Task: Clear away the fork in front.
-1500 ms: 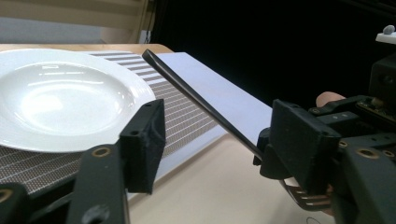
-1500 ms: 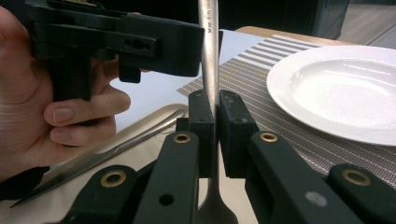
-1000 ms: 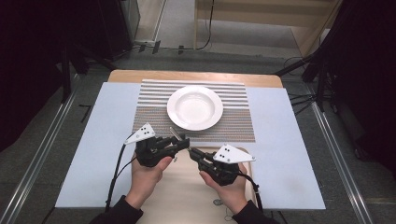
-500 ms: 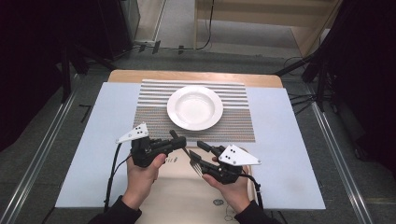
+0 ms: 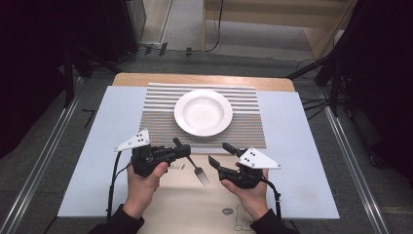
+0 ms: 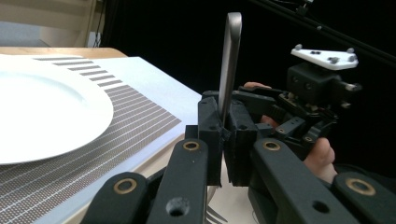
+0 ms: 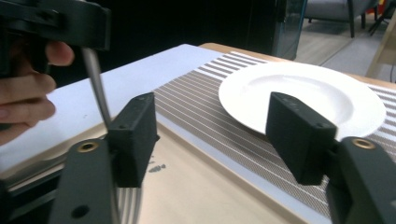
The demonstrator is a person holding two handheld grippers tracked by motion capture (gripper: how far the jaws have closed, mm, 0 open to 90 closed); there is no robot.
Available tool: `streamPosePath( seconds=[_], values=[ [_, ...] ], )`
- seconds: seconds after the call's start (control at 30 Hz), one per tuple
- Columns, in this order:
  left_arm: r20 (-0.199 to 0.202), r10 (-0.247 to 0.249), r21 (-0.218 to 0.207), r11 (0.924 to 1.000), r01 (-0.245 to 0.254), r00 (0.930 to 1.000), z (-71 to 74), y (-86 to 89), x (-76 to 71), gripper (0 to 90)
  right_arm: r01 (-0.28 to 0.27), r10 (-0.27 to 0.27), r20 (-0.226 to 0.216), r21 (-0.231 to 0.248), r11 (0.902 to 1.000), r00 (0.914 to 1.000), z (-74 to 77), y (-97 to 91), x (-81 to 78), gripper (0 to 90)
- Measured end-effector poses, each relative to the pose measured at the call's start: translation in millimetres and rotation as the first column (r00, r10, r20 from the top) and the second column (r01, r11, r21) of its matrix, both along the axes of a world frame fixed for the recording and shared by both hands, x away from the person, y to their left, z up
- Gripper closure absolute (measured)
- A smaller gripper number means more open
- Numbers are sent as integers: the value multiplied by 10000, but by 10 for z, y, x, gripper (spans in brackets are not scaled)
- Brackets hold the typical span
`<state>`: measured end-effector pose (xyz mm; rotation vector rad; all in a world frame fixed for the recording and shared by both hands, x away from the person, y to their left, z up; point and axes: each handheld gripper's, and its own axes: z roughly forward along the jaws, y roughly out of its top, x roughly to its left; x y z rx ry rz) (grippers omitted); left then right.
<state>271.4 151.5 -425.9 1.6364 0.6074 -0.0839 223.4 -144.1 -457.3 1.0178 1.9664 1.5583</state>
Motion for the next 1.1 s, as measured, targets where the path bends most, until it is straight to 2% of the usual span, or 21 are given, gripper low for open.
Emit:
streamPosePath(
  seconds=[0.17, 0.27, 0.4, 0.47, 0.5, 0.53, 0.6, 0.77, 1.1],
  values=[
    [75, 1, 136, 9999, -2, 10000, 3, 35, -8, 860, 275, -271, -147, 268, 9993, 9995, -21, -136, 17, 216],
    [-55, -170, 125, 9998, 171, 9998, -4, 50, -16, 860, 366, -360, -160, 391, 9986, 9992, -23, -230, 25, 158],
    [61, -242, 275, 9993, 240, 9997, 5, 65, -42, 860, 664, -665, -2, 143, 9977, 9978, -35, -329, 22, 110],
    [43, -221, 284, 9994, 219, 9997, 0, 80, -46, 860, 821, -821, 9, 178, 9965, 9966, -45, -384, 21, 86],
    [-44, -243, 256, 9994, 244, 9997, -3, 88, -46, 860, 960, -959, -37, 227, 9951, 9954, -44, -411, 18, 19],
    [-63, -257, 252, 9993, 259, 9996, -7, 96, -46, 860, 1000, -999, -54, 220, 9947, 9950, -42, -438, 23, 0],
    [-48, -209, 315, 9993, 211, 9998, -14, 108, -49, 860, 1037, -1035, -59, 353, 9940, 9946, -35, -492, 19, 0],
    [-196, -244, 396, 9989, 252, 9995, -19, 143, -57, 859, 1641, -1636, 228, -183, 9863, 9863, -55, -591, 5, 0],
    [-427, -267, 519, 9982, 289, 9987, -45, 208, -88, 860, 2329, -2328, 281, -7, 9725, 9721, -86, -843, -20, 0]
  ],
)
